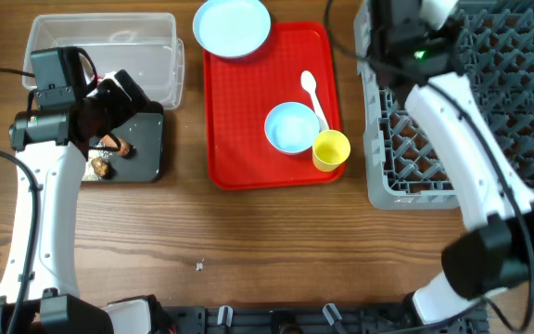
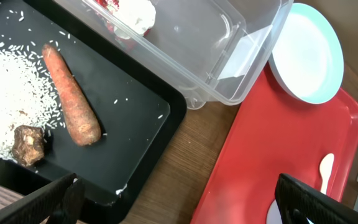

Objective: Sort waste into correct bins and load items into the dishwasher rack
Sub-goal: 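Carry the green bowl right and set it upright in the rack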

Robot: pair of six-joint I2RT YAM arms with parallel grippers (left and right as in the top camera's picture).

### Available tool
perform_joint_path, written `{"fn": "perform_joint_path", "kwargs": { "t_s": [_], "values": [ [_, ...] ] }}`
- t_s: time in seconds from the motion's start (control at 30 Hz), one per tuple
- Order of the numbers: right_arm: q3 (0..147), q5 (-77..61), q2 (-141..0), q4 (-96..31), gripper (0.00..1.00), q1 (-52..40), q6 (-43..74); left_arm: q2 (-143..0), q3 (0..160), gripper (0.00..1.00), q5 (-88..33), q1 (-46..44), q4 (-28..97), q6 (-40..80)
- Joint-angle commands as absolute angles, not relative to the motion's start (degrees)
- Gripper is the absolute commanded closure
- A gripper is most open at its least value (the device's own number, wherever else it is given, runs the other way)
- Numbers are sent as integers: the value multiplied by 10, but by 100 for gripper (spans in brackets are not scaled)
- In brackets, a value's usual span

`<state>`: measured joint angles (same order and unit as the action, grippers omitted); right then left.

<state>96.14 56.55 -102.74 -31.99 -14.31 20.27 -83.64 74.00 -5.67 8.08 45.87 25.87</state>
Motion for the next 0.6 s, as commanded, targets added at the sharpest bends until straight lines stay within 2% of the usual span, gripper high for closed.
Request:
{"fn": "perform_joint_path", "kwargs": {
  "t_s": [0.0,0.17,0.27,0.57],
  "values": [
    [969,605,-1092,-216,96,-108,46,-834,742,0,-53,85,458,260],
    [969,607,-1167,-31,96,-95,-147,-834,742,0,-53,85,458,260],
    [969,608,-1208,38,96,-96,-232,-834,742,0,-53,85,458,260],
    [969,608,-1258,83,96,-93,-253,-834,742,0,-53,85,458,260]
  ]
}}
